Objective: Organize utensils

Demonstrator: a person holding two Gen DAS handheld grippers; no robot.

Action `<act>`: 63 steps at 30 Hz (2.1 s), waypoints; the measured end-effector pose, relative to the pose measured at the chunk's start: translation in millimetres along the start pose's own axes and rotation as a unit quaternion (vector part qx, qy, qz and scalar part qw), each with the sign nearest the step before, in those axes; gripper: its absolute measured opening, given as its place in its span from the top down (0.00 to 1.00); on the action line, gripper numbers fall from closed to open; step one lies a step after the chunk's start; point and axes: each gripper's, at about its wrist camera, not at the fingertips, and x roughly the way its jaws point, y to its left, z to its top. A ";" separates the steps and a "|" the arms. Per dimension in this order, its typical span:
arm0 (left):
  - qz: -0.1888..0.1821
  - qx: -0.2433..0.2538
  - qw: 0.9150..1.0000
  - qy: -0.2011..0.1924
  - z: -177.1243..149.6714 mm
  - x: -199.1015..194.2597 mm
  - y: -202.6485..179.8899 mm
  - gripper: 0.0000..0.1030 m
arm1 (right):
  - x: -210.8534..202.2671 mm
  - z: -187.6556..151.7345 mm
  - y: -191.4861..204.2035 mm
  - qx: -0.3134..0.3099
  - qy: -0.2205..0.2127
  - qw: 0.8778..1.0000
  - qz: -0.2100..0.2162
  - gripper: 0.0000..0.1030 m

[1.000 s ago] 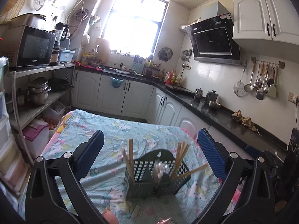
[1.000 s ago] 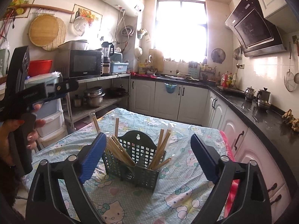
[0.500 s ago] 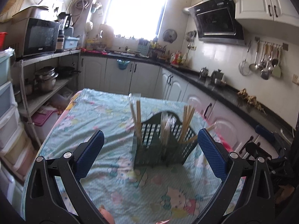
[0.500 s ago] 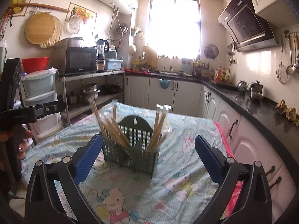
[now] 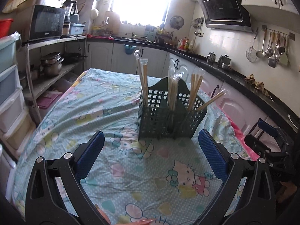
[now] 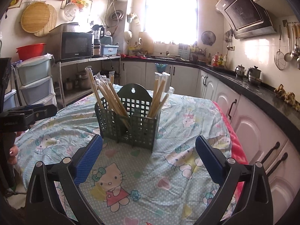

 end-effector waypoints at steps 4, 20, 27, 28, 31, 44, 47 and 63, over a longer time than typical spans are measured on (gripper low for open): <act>0.003 -0.002 1.000 -0.006 -11.6 1.4 1.5 0.10 | -0.6 -10.9 0.9 -0.001 -0.016 1.000 -0.007 0.06; 0.005 0.017 0.997 -0.070 -25.8 -11.2 -16.6 0.10 | -28.9 -29.3 2.2 0.029 -0.131 0.991 -0.024 0.06; 0.004 0.019 0.997 -0.080 -26.6 -14.3 -18.3 0.10 | -30.8 -30.6 2.1 0.035 -0.137 0.990 -0.026 0.06; 0.003 0.018 0.997 -0.080 -26.5 -14.5 -18.4 0.10 | -30.9 -30.6 2.3 0.036 -0.137 0.989 -0.028 0.06; 0.003 0.016 0.996 -0.083 -25.8 -15.3 -17.9 0.10 | -31.3 -31.7 3.3 0.036 -0.137 0.990 -0.027 0.06; 0.001 0.014 0.996 -0.086 -25.4 -17.8 -16.8 0.10 | -29.9 -32.1 5.1 0.032 -0.134 0.990 -0.026 0.06; 0.000 0.014 0.996 -0.086 -25.3 -18.2 -16.4 0.10 | -29.8 -32.0 5.2 0.033 -0.133 0.990 -0.026 0.06; 0.001 0.014 0.996 -0.085 -24.7 -18.7 -16.8 0.10 | -30.4 -32.3 4.8 0.033 -0.134 0.990 -0.026 0.06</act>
